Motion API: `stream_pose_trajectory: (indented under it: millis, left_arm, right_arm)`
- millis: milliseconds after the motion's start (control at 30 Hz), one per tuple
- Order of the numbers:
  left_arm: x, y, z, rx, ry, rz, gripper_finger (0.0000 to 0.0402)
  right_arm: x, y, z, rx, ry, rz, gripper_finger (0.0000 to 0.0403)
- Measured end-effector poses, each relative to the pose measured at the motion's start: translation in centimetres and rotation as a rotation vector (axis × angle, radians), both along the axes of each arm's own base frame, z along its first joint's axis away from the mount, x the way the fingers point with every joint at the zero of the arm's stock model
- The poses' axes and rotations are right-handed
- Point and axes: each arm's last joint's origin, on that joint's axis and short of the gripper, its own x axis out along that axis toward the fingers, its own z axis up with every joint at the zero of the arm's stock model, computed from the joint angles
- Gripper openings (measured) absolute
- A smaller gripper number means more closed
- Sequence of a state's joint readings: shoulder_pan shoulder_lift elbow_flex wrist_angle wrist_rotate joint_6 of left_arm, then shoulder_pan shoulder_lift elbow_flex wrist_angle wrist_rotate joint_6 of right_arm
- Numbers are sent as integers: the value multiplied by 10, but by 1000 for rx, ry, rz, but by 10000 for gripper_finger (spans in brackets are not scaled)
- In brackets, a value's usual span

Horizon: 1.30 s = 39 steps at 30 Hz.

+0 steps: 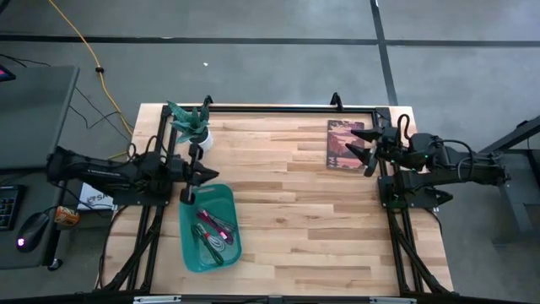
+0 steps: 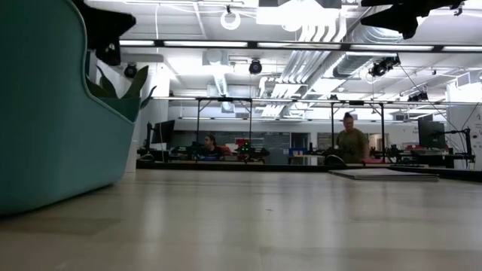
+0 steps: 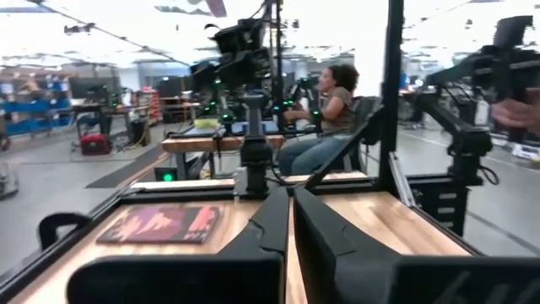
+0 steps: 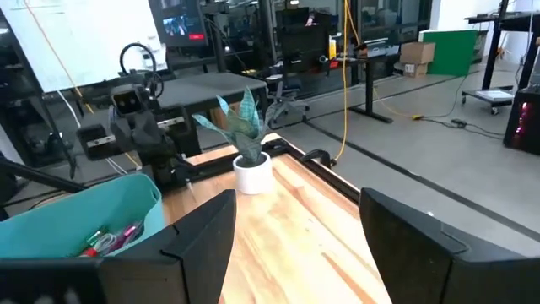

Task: Pick and place USB-C Cables
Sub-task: Return to Home Position

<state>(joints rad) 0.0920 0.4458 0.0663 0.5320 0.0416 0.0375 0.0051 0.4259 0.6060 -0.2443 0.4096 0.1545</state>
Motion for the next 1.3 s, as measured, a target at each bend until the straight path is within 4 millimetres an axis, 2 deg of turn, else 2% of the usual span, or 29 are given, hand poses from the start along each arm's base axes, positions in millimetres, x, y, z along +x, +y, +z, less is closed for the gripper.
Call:
stream_pose_trajectory:
  millis: [133,267,500,700,833,933,1067,1100,1167,1300]
  left_arm:
    - [-6,6,-5,-29,-12,27,1]
    - [-10,10,-5,-44,-40,-16,0]
    - [-12,13,-21,-117,73,-17,0]
    - [-12,13,-18,-108,43,-22,0]
    - [-13,13,-15,-77,23,-21,0]
    - [-13,13,-15,-86,23,-21,0]
    - [-13,13,-15,-86,23,-10,0]
    - [-13,13,-15,-87,22,-6,0]
    - [-13,13,-15,-87,23,-6,0]
    - [-13,13,-15,-87,23,-5,0]
  right_arm:
    - [0,0,0,-8,5,1,243]
    - [0,0,-1,-18,23,2,243]
    - [-2,2,-8,21,75,90,243]
    - [-8,4,-14,69,128,133,237]
    - [-13,6,-14,73,113,156,190]
    - [-11,8,-16,74,91,178,122]
    - [-5,12,-39,41,83,211,21]
    - [-4,12,-46,37,82,216,12]
    - [-4,12,-57,41,74,214,18]
    - [-12,12,-66,53,35,208,16]
